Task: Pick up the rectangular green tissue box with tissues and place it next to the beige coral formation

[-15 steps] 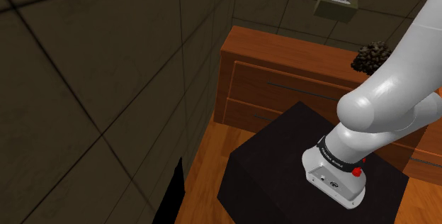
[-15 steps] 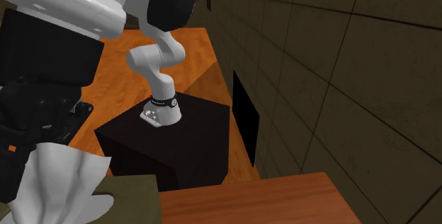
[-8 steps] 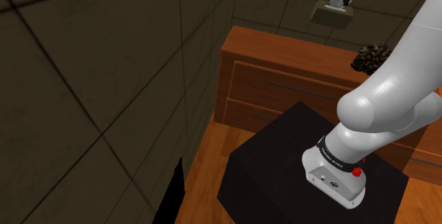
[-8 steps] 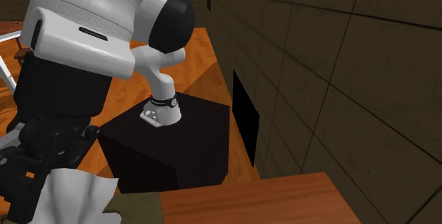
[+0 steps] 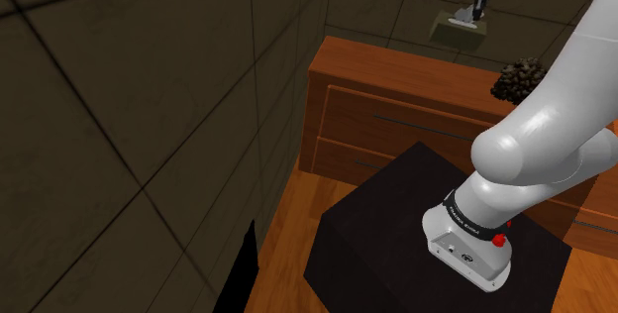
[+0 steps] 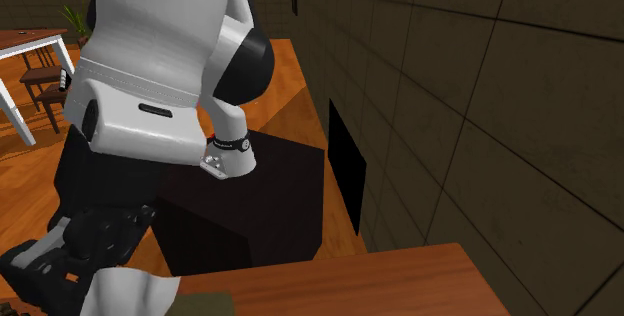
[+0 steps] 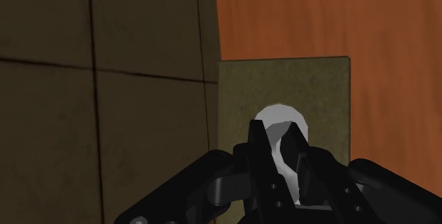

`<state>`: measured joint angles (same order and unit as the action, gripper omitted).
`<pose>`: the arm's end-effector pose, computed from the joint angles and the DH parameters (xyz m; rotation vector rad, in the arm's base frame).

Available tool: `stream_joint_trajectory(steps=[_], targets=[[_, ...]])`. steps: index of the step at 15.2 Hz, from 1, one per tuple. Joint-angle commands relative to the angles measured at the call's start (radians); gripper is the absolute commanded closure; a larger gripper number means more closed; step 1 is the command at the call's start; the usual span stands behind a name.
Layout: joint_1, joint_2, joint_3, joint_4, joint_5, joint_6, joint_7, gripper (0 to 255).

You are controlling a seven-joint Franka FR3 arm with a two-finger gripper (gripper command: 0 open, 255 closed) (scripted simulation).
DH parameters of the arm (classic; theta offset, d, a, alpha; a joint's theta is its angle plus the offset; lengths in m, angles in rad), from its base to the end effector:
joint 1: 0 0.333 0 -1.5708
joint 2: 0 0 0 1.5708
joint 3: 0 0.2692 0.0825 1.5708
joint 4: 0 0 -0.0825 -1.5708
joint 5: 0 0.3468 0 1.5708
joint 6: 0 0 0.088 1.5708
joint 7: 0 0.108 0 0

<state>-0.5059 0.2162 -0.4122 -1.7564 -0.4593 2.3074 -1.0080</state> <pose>0.3740 -0.4782 0.4585 2.5391 0.4711 -0.2599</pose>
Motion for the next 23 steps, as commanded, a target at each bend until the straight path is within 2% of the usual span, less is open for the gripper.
stream_joint_trajectory(steps=[1,23], targets=[[-0.002,0.011,-0.001,-0.011,-0.002,0.022,0.008,255],[-0.008,0.140,-0.020,-0.143,-0.062,0.260,0.142,255]])
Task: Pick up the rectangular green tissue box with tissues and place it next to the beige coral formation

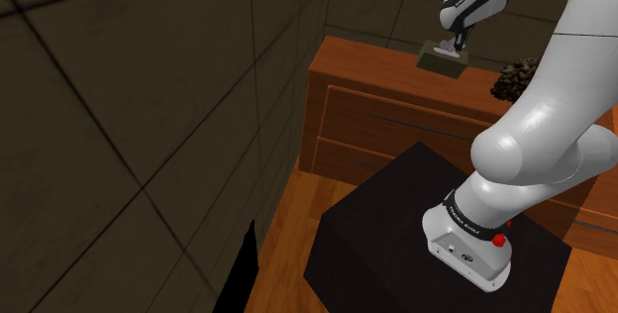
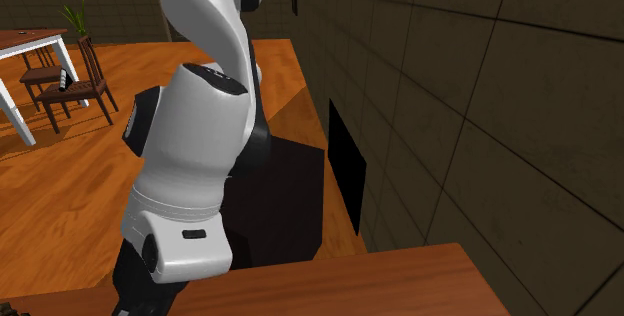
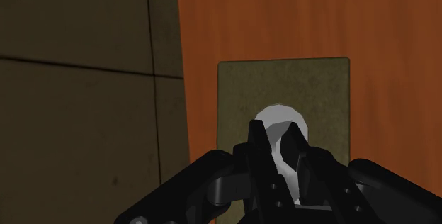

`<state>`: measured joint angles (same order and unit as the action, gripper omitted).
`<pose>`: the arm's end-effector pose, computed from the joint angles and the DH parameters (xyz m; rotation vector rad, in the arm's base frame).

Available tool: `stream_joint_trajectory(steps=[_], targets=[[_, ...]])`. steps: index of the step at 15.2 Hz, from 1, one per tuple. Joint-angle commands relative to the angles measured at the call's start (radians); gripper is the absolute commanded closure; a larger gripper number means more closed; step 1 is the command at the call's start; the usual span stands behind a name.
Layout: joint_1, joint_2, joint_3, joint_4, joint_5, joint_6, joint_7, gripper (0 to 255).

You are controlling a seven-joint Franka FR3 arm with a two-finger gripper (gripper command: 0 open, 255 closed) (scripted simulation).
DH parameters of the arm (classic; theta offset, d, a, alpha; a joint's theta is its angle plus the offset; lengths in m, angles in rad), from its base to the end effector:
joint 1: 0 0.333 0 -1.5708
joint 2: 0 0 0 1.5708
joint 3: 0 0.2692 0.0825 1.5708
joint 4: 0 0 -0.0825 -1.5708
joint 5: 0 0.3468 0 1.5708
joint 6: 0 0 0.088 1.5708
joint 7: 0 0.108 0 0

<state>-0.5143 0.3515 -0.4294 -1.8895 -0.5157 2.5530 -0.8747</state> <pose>0.3755 -0.4793 0.3464 2.5391 0.4712 -0.2600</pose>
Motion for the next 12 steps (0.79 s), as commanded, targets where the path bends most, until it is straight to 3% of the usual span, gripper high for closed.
stream_joint_trajectory(steps=[1,8,9,12], targets=[[0.000,0.005,-0.003,-0.010,-0.006,0.015,0.008,255],[0.000,0.005,-0.003,-0.010,-0.006,0.015,0.008,255],[0.000,0.005,-0.003,-0.010,-0.006,0.015,0.008,0],[0.000,0.005,-0.003,-0.010,-0.006,0.015,0.008,0]])
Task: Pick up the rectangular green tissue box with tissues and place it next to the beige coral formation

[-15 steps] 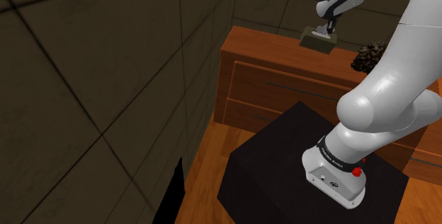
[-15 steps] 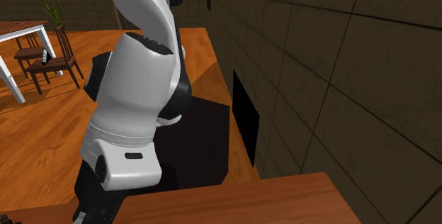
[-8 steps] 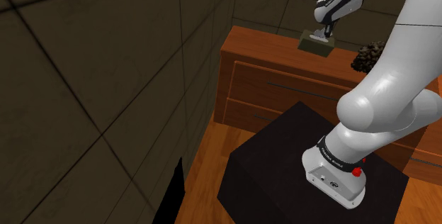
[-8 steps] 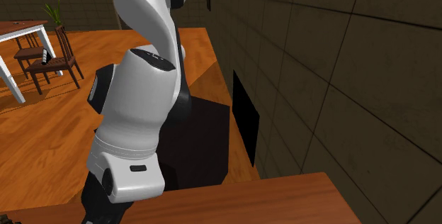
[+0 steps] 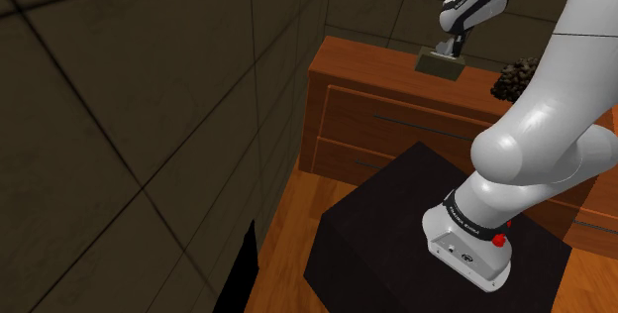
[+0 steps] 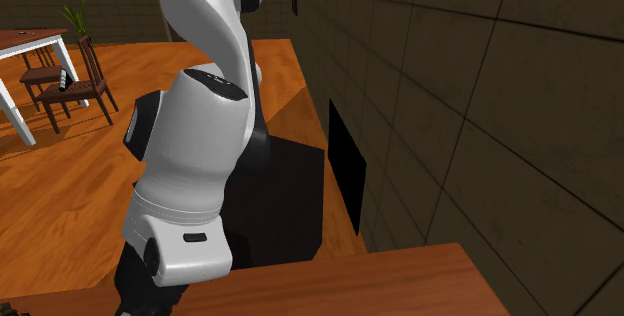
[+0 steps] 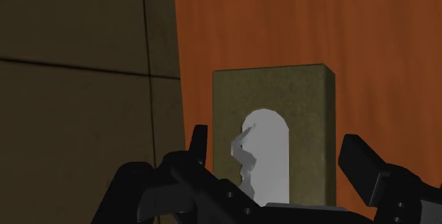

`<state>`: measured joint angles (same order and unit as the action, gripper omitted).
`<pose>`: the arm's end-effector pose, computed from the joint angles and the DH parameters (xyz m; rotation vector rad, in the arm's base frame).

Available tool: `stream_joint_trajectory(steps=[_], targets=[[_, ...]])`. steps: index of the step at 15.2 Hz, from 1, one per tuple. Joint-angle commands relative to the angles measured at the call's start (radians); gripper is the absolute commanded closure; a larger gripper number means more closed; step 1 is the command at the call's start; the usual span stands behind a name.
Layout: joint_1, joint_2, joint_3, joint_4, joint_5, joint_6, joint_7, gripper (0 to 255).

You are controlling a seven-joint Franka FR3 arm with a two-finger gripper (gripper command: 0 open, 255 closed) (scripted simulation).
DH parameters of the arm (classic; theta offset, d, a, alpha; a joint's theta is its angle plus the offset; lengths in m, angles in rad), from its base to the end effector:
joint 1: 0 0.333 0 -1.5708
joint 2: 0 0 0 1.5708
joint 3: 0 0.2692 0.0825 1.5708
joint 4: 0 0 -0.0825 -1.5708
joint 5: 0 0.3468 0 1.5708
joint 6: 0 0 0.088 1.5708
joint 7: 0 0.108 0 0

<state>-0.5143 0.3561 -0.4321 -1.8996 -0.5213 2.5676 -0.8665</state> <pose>0.3740 -0.4789 0.3409 2.5388 0.4710 -0.2593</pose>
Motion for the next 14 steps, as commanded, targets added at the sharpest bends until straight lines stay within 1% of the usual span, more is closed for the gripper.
stream_joint_trajectory(steps=[1,2,6,14], targets=[[0.000,0.000,0.000,0.000,0.000,0.000,0.000,0],[0.000,0.000,0.000,0.000,0.000,0.000,0.000,0],[0.049,-0.110,0.000,-0.031,-0.028,-0.093,0.016,0],[0.049,-0.110,0.001,-0.031,-0.028,-0.093,0.016,0]])
